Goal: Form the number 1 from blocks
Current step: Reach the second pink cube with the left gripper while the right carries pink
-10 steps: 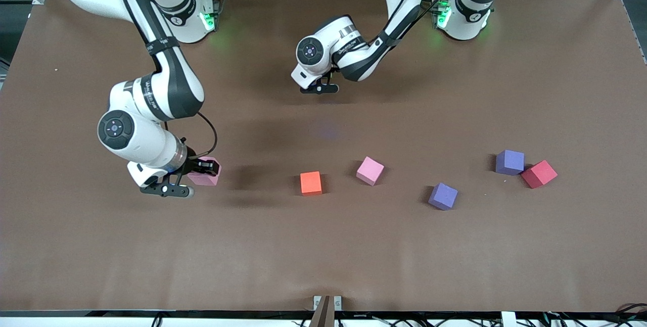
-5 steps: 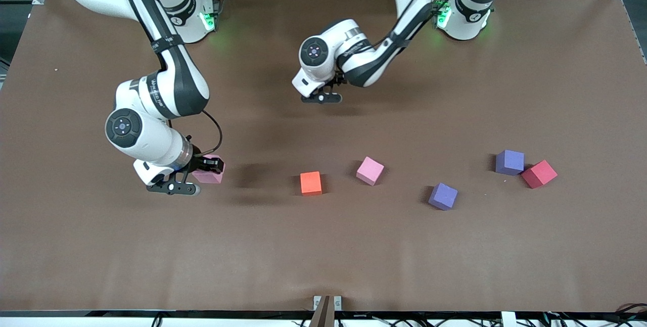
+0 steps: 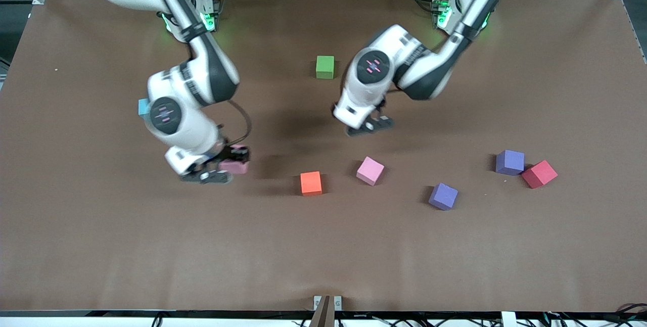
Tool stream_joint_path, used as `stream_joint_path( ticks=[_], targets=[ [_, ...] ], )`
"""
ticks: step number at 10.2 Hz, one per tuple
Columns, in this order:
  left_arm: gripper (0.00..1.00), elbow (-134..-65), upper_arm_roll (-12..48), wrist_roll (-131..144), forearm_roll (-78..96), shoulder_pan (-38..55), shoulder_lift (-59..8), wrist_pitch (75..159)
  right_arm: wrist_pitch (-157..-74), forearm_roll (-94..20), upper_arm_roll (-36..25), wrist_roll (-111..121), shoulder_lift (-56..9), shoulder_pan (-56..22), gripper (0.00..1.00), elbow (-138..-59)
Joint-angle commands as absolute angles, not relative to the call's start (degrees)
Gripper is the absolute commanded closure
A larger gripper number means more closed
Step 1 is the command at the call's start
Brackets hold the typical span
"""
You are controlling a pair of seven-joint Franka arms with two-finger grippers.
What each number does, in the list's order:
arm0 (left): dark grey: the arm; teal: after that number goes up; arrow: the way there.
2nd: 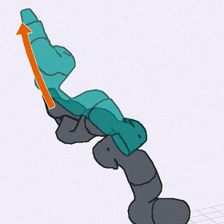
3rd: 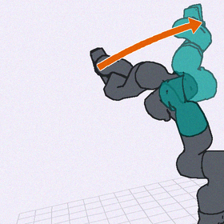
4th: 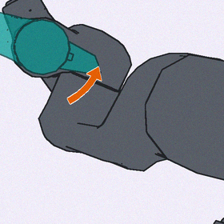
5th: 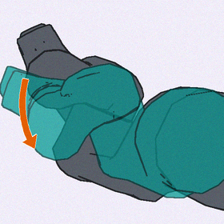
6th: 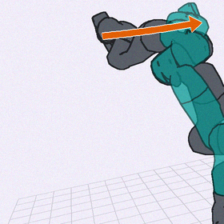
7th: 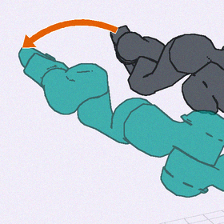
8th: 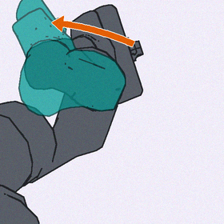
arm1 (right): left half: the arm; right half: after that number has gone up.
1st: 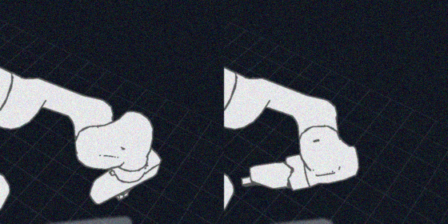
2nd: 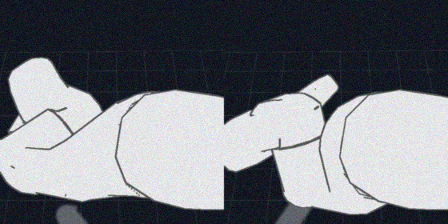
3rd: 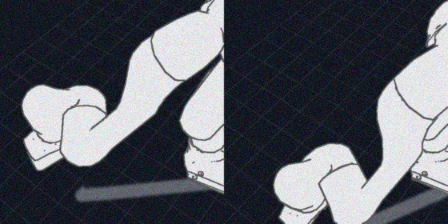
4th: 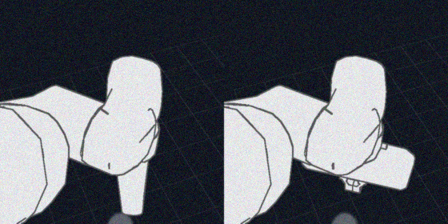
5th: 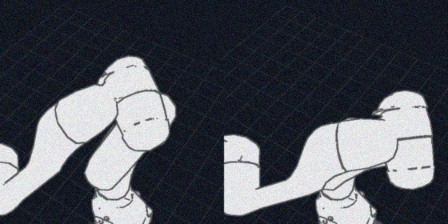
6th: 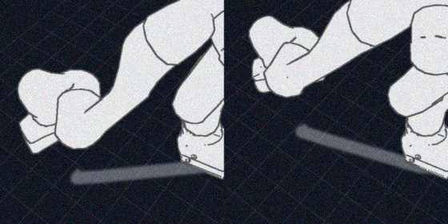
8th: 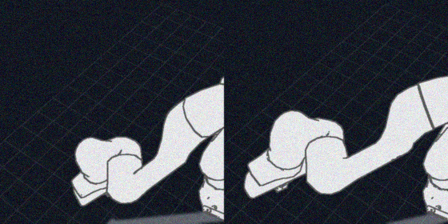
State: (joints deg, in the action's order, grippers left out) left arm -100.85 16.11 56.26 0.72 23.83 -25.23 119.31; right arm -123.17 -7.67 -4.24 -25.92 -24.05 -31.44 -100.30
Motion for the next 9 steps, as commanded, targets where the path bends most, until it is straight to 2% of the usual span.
stream_joint_path(
  ticks=[1,4,6,9],
  targets=[
    [0.0,-98.79,9.26,56.78,6.82,24.69,-25.31,119.44,-125.49,-10.61,-5.89,-29.87,-22.94,-38.73,0.4,-102.12],
    [0.0,-97.74,3.18,57.65,11.86,25.22,-28.02,122.15,-136.37,-10.9,-6.42,-36.89,-20.58,-46.91,0.41,-111.94],
    [0.0,-97.47,2.9,61.24,13.35,25.75,-31.1,128.11,-138.42,-10.9,-6.42,-42.86,-19.6,-52.53,0.41,-115.65],
    [0.0,-92.66,1.16,66.17,14.23,28.29,-34.97,129.64,-138.34,-10.9,-6.33,-50.61,-20.04,-59.66,0.41,-116.54]
  ],
)
